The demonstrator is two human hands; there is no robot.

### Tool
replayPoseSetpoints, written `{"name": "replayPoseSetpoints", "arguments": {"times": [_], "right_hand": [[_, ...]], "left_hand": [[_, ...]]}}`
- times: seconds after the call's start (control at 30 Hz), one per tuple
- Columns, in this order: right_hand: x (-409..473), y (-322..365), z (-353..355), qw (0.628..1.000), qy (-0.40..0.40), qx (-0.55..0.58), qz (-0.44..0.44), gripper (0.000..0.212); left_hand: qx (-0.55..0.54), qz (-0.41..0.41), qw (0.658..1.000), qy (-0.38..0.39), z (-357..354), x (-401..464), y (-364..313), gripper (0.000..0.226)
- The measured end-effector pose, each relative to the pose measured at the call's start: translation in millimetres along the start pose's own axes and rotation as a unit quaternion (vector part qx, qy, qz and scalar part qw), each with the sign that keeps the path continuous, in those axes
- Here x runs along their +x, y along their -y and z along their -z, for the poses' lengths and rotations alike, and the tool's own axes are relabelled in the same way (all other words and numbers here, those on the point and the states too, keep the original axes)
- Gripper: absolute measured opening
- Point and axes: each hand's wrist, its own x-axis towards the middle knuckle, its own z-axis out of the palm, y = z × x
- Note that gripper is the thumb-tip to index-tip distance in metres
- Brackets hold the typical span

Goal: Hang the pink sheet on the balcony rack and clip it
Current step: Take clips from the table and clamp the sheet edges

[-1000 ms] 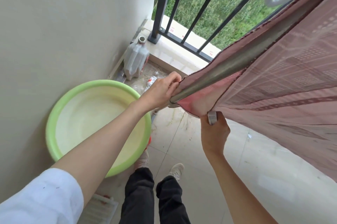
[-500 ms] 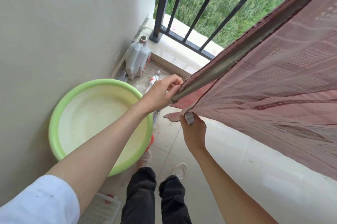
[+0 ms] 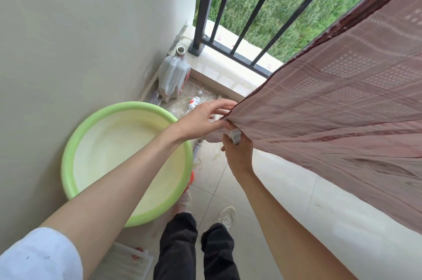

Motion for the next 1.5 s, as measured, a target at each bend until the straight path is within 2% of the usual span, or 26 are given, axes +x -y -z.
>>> {"name": "replayPoseSetpoints", "arguments": {"times": [0.13,0.23,0.37,0.53,0.57,0.7,0.8,0.97,1.13,1.23,1.5], "right_hand": [[-6.1,0.8,3.8,0.996,0.036,0.058,-0.064,0.006],[-15.4,3.8,4.3,0.981,0.068,0.119,-0.139,0.009],[-18.5,9.6,-2.3,0.911,0.067,0.33,-0.237,0.022],[-22.5,6.9,-4.2,0.828,0.089,0.476,-0.284,0.018],[-24.0,4.0,-2.9,0.824,0.102,0.48,-0.282,0.017],[-29.2,0.0,-1.6,0.849,0.135,0.418,-0.293,0.009],[-32.7,2.2,-0.3,0.827,0.127,0.453,-0.308,0.009],[-40.4,7.9,2.7,0.799,0.156,0.5,-0.293,0.012],[-44.7,6.9,-7.1,0.789,0.157,0.517,-0.292,0.019],[-44.7,6.0,-11.8,0.783,0.141,0.537,-0.28,0.021],[-42.3,13.6,-12.5,0.734,0.118,0.613,-0.269,0.021]], "left_hand": [[0.021,-0.031,0.994,-0.1,-10.0,9.4,-1.3,0.023],[0.046,-0.051,0.984,-0.164,-12.4,14.2,1.6,0.017],[0.102,-0.06,0.974,-0.195,-13.3,15.0,3.2,0.009],[0.141,-0.072,0.977,-0.144,-6.1,12.5,-5.0,0.007],[0.145,-0.071,0.977,-0.141,-5.9,11.2,-5.5,0.008],[0.148,-0.052,0.976,-0.15,-4.3,10.6,-9.2,0.009],[0.126,-0.012,0.983,-0.136,-0.8,13.0,-13.4,0.007],[0.083,0.035,0.988,-0.121,2.3,11.9,-21.1,0.01],[0.037,0.062,0.988,-0.136,0.2,7.0,-27.5,0.015],[0.042,0.074,0.985,-0.147,-0.1,7.5,-30.0,0.017],[0.09,0.092,0.97,-0.207,-5.0,7.0,-33.5,0.018]]}}
